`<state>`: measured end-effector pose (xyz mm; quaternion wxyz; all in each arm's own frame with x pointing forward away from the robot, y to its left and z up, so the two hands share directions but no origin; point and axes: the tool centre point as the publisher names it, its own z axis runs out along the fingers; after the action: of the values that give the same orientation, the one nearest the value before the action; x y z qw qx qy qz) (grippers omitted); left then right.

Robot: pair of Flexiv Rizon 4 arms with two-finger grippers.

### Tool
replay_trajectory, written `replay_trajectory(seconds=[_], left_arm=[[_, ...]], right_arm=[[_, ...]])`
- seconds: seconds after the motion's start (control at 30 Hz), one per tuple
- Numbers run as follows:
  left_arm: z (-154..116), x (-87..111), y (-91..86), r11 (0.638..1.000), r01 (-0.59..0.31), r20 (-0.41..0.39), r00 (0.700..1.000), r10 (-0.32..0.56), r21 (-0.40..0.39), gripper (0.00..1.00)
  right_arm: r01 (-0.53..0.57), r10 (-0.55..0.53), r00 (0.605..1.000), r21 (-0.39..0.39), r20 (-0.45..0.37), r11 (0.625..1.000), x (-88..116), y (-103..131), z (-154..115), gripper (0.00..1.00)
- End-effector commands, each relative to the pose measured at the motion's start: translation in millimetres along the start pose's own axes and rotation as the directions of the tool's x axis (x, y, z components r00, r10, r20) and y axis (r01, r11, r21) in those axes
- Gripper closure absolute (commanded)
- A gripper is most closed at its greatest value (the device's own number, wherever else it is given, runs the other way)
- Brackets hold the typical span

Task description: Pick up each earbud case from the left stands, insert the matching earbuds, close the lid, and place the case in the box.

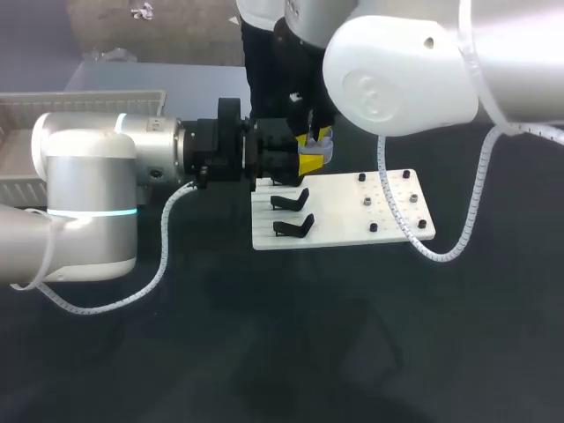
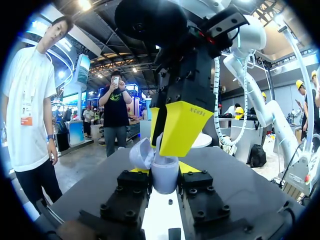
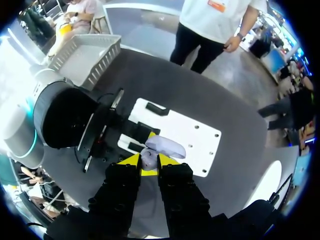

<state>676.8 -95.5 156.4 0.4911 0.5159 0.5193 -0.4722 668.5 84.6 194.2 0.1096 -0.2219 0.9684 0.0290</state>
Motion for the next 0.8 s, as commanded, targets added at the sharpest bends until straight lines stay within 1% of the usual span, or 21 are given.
replay_trajectory(seconds=[0.03, 0.5, 0.57, 0.6, 0.63, 0.73, 0.8], left_arm=[[0.2, 0.8, -0.8, 1.000, -0.005, 0.006, 1.000, 0.005, -0.005, 1.00], [0.2, 0.8, -0.8, 1.000, -0.005, 0.006, 1.000, 0.005, -0.005, 1.00], [0.2, 0.8, -0.8, 1.000, -0.005, 0.006, 1.000, 0.005, -0.005, 1.00], [0.2, 0.8, -0.8, 1.000, -0.005, 0.006, 1.000, 0.005, -0.005, 1.00], [0.2, 0.8, -0.8, 1.000, -0.005, 0.006, 1.000, 0.005, -0.005, 1.00], [0.2, 0.8, -0.8, 1.000, -0.005, 0.006, 1.000, 0.005, -0.005, 1.00], [0.2, 0.8, -0.8, 1.000, -0.005, 0.006, 1.000, 0.005, -0.005, 1.00]], right_arm=[[0.005, -0.005, 1.000, 0.005, -0.010, 1.000, -3.8, 0.4, 2.9, 1.00], [0.003, -0.002, 1.000, 0.005, -0.021, 1.000, -1.4, -1.3, 6.6, 1.00], [0.002, -0.002, 1.000, 0.007, -0.021, 1.000, -1.2, -1.3, 6.6, 0.88], [0.002, -0.002, 1.000, 0.007, -0.020, 1.000, -1.1, -1.3, 6.4, 0.85], [0.002, -0.002, 1.000, 0.007, -0.020, 1.000, -1.0, -1.3, 6.2, 0.80], [0.001, -0.001, 1.000, 0.007, -0.018, 1.000, -0.8, -1.2, 5.3, 0.78], [0.001, -0.001, 1.000, 0.007, -0.019, 1.000, -0.8, -1.0, 5.2, 0.80]])
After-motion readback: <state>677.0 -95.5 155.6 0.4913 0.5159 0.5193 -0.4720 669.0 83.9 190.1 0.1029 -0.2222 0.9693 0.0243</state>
